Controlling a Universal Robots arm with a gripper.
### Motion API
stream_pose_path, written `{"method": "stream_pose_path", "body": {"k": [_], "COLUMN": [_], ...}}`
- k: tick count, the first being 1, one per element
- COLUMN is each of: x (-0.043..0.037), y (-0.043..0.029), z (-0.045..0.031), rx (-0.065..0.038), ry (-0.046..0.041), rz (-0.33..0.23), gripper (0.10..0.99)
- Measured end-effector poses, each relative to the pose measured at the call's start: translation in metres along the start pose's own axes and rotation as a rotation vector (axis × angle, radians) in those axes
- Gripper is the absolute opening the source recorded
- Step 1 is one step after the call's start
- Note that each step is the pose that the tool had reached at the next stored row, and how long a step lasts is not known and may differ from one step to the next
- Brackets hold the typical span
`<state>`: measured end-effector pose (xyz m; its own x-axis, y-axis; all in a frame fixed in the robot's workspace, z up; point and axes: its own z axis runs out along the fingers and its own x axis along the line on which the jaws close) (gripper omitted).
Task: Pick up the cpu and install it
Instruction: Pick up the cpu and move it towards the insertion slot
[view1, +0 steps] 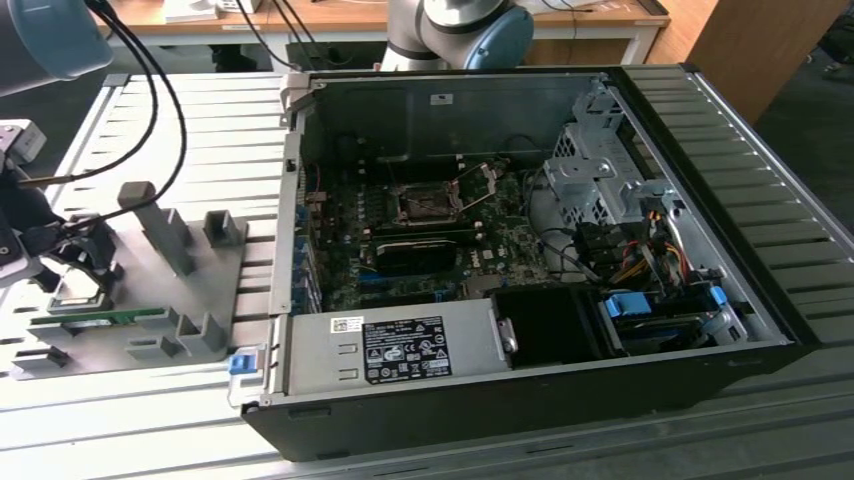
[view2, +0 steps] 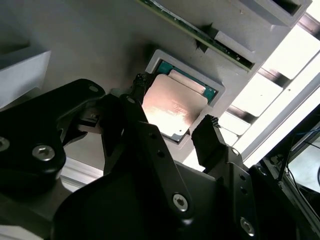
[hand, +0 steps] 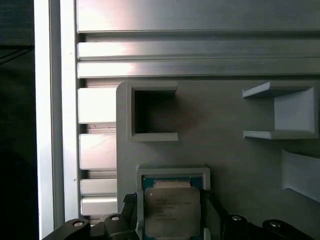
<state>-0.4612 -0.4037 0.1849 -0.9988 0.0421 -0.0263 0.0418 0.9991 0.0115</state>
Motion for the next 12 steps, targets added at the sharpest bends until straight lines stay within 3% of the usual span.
{"method": "stream_pose_path", "body": {"k": [4,5,8,12], "x": [0.0000,0.0001,0.0000,-0.0001], "y": [-0.0004,-0.0004,-0.0005,-0.0004], "z": [0.0019,0.0019,0.0019,-0.0035], "rx": [0.000,0.000,0.000,0.000], "ry": [0.0001,0.0004,0.0001,0.0001], "rz": [0.000,0.000,0.000,0.000], "gripper": [0.635,0.576,0.541,0.541]}}
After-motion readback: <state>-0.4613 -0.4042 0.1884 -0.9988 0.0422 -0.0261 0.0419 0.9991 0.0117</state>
